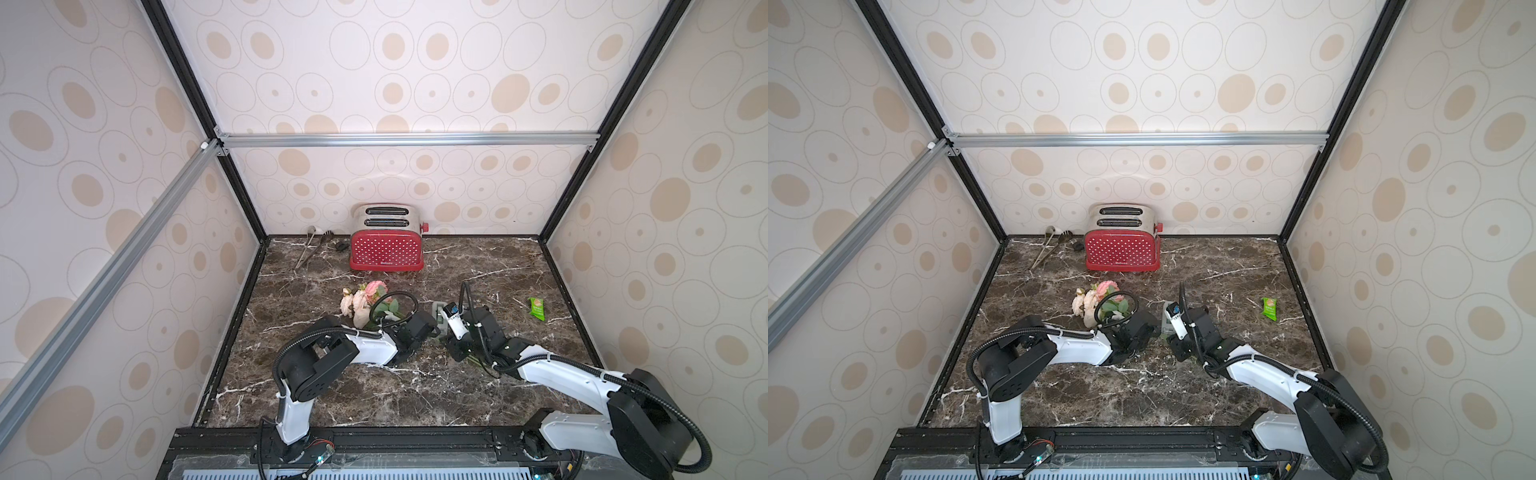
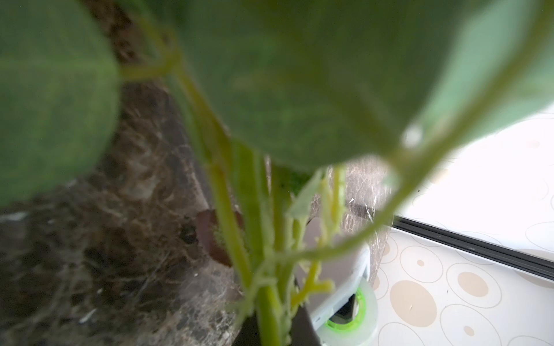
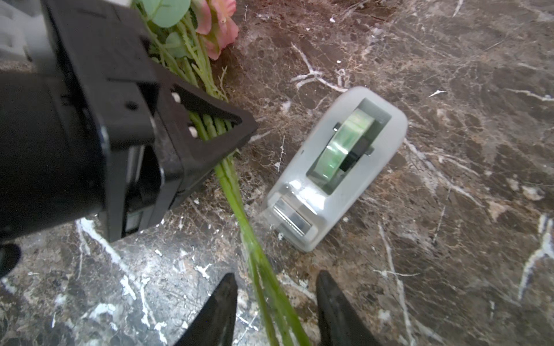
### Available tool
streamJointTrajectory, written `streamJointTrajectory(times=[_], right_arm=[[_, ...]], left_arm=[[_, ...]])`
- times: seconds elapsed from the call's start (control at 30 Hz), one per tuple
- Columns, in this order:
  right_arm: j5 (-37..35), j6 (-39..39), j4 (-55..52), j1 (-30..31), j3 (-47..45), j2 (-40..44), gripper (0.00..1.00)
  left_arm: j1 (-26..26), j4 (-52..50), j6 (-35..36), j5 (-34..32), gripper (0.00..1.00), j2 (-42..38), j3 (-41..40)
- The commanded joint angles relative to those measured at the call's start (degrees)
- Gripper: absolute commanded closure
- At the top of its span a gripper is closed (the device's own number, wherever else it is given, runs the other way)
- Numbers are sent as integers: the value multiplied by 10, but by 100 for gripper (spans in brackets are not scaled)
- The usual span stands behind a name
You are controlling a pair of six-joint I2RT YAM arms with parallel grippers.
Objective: Wrap bouquets with tape
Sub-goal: Stick the tape to the bouquet.
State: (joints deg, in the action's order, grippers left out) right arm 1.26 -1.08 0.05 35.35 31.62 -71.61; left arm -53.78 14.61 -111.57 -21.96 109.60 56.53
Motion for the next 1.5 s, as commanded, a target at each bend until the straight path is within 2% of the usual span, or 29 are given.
streamJointTrajectory(times=[0.0, 0.13, 0.67, 0.83, 1.1, 1.47], right_arm=[[-4, 26, 15, 3, 15, -14, 56], [-1, 34, 20, 6, 24, -40, 61], [-1, 13, 51, 7, 44, -105, 65], [-9, 16, 50, 7, 49, -113, 72], [12, 18, 44, 7, 49, -101, 65], [16, 53, 55, 10, 42, -90, 65]], left_arm=[[5, 9, 8, -7, 100, -17, 0], [6, 7, 9, -7, 100, -18, 2], [7, -3, 17, -3, 100, -18, 13], [7, -4, 19, -1, 100, -19, 14], [8, -13, 21, -4, 100, -33, 14], [16, -24, 26, -8, 100, -46, 12]])
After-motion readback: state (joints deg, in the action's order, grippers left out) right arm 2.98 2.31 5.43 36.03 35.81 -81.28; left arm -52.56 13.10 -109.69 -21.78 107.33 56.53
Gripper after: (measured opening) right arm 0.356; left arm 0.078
